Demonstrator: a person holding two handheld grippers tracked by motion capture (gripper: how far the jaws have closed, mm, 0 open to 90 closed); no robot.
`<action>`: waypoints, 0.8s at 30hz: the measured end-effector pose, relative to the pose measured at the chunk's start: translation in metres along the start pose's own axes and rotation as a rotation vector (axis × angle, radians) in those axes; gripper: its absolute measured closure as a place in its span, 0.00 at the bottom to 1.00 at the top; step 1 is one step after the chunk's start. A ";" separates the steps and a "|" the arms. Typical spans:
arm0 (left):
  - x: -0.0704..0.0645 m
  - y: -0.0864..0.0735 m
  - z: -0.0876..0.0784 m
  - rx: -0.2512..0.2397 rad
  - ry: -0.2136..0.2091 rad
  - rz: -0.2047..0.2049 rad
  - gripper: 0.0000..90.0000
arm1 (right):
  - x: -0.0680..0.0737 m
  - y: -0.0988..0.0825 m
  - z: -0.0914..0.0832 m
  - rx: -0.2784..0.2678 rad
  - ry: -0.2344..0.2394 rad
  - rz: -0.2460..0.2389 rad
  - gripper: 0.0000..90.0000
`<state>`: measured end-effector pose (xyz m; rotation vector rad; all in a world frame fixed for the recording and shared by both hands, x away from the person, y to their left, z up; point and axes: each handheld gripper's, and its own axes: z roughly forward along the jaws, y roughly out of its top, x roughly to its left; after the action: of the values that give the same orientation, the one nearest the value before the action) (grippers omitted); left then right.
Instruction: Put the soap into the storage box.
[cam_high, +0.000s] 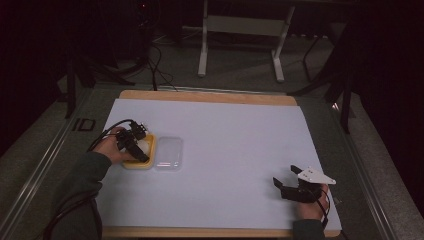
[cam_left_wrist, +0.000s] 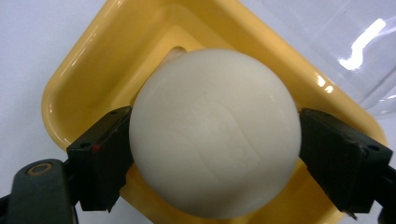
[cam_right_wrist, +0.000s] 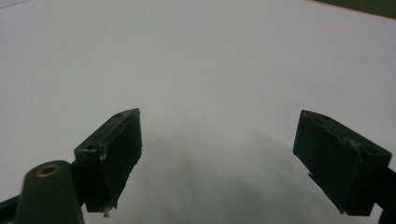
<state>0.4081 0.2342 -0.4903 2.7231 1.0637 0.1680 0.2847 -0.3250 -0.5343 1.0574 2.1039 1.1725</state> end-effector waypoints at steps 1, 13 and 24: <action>0.001 -0.001 -0.002 -0.010 -0.002 -0.002 0.16 | 0.000 0.000 0.000 -0.001 0.000 -0.001 0.17; 0.000 -0.003 -0.024 -0.070 0.016 0.013 0.17 | 0.000 0.000 0.000 -0.002 0.000 0.000 0.17; -0.010 0.000 -0.039 -0.133 -0.006 0.051 0.22 | 0.000 0.000 0.000 -0.002 -0.001 0.000 0.17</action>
<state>0.3936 0.2333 -0.4527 2.6307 0.9469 0.2308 0.2844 -0.3251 -0.5342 1.0568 2.1015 1.1743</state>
